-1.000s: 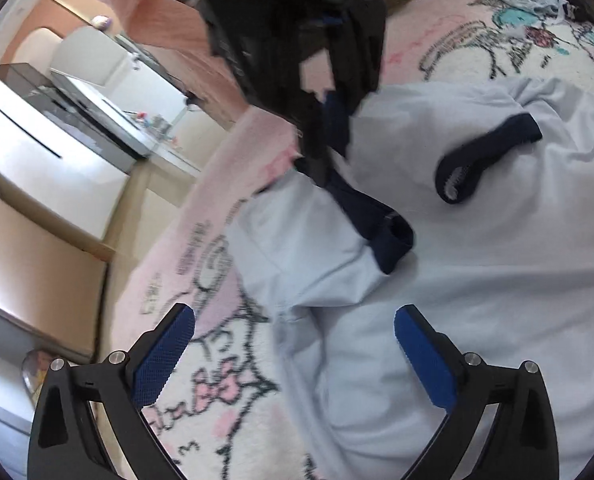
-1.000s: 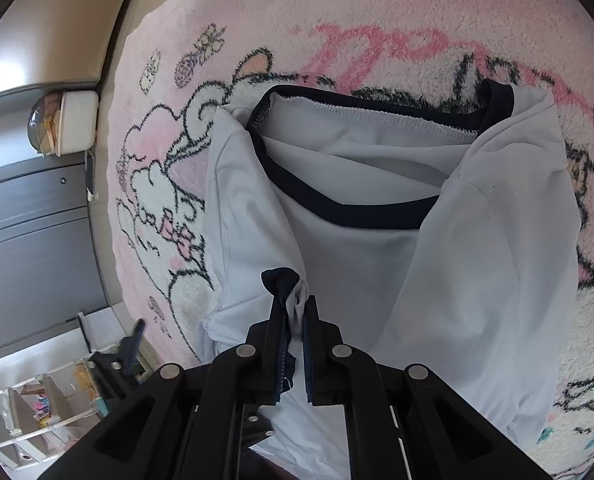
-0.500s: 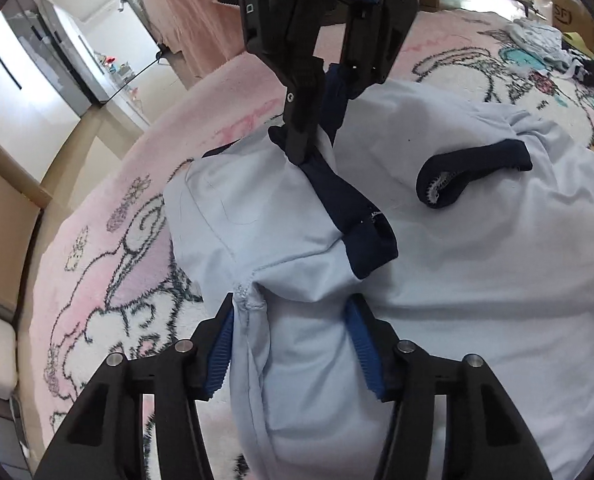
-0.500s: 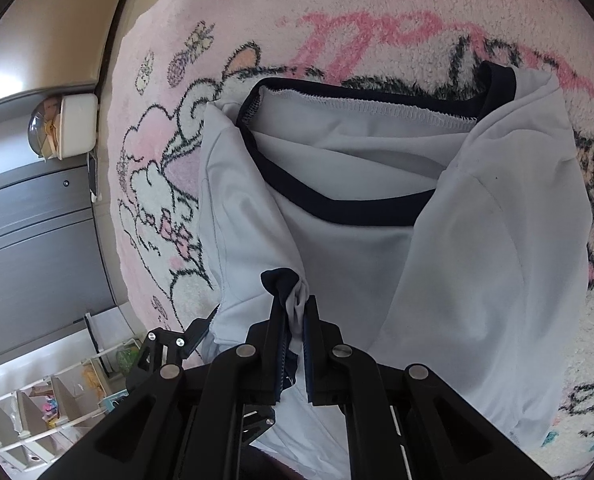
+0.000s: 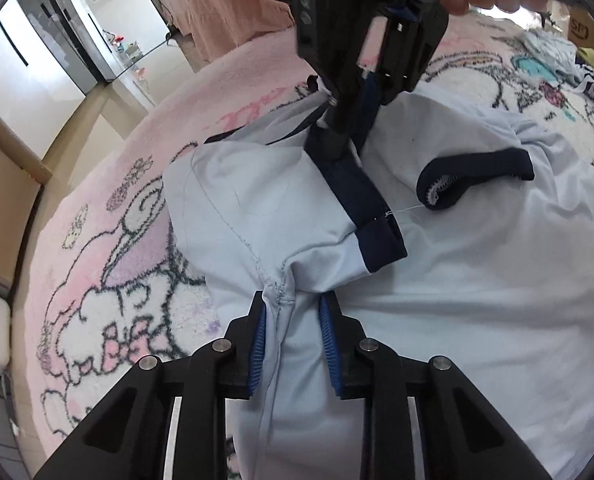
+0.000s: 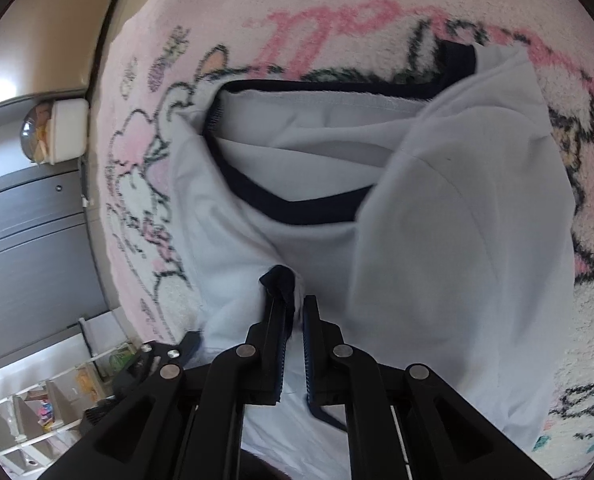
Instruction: Fold clothes
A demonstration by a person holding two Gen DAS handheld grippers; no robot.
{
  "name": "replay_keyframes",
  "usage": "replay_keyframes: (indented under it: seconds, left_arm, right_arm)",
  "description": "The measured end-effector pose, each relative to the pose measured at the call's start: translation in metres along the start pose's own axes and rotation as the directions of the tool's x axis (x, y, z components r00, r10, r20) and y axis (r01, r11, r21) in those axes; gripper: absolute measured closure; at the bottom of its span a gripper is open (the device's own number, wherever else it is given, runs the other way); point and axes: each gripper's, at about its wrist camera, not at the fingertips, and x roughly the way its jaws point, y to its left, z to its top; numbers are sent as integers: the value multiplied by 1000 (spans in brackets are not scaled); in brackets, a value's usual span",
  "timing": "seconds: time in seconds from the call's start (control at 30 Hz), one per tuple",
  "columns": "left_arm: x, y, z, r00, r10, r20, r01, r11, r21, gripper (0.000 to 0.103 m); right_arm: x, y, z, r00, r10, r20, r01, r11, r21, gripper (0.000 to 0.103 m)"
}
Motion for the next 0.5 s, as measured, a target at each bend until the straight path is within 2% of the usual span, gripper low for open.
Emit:
replay_keyframes:
  seconds: [0.07, 0.23, 0.33, 0.43, 0.5]
  left_arm:
    - [-3, 2, 3, 1000, 7, -24, -7, 1000, -10, 80]
    - [4, 12, -1, 998, -54, -40, 51, 996, -71, 80]
    - [7, 15, -6, 997, -70, -23, 67, 990, -121, 80]
    - [7, 12, -7, 998, -57, -20, 55, 992, -115, 80]
    - [6, 10, -8, 999, -48, -14, 46, 993, -108, 80]
  right_arm:
    - [3, -8, 0, 1000, 16, 5, -17, 999, 27, 97]
    - [-8, -9, -3, 999, 35, 35, -36, 998, 42, 97]
    - [-38, 11, -5, 992, 7, 122, -5, 1000, -21, 97]
    - [-65, 39, 1, 975, -59, 215, 77, 994, -76, 97]
    - [-76, 56, 8, 966, -56, 251, 86, 990, -110, 97]
